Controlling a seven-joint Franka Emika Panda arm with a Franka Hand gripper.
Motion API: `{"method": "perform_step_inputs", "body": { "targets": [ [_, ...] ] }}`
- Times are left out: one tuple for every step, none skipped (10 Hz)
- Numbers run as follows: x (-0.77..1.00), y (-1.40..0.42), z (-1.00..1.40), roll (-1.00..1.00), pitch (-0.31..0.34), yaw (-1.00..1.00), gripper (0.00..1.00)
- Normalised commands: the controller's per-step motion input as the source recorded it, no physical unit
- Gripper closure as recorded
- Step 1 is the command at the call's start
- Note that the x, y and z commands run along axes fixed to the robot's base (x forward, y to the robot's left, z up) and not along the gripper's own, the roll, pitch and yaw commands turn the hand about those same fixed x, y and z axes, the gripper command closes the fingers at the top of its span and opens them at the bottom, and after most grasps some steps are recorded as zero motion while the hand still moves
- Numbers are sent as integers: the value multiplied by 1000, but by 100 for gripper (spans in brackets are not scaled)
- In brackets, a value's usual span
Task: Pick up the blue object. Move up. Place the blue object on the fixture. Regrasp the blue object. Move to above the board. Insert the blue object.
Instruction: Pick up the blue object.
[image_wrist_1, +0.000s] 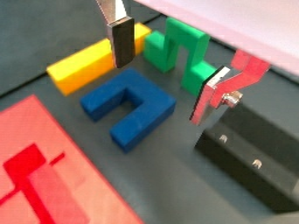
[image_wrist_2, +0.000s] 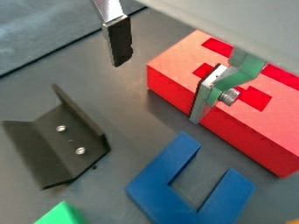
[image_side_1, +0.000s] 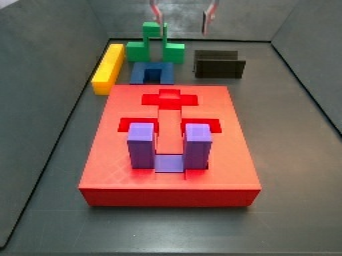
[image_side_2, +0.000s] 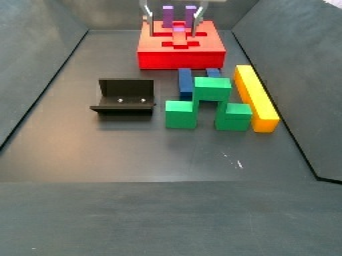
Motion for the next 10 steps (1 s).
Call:
{"method": "perform_step_inputs", "body": {
  "targets": [
    [137,-226,-443,136,-61,0,0],
    [143,-49,-423,86,-50,49,0],
    [114,0,-451,69,-46,117,0],
    [86,0,-409,59,-47,151,0],
    [11,0,-369,69,-56,163,0],
    [0,-57,-354,136,-46,154,0],
    [0,-214,-289,289,-27,91,0],
    [3,-183,-203,379,-4,29,0],
    [11,-137,-154,417,0,0,0],
    [26,-71,-137,466,0,0,0]
  ]
}}
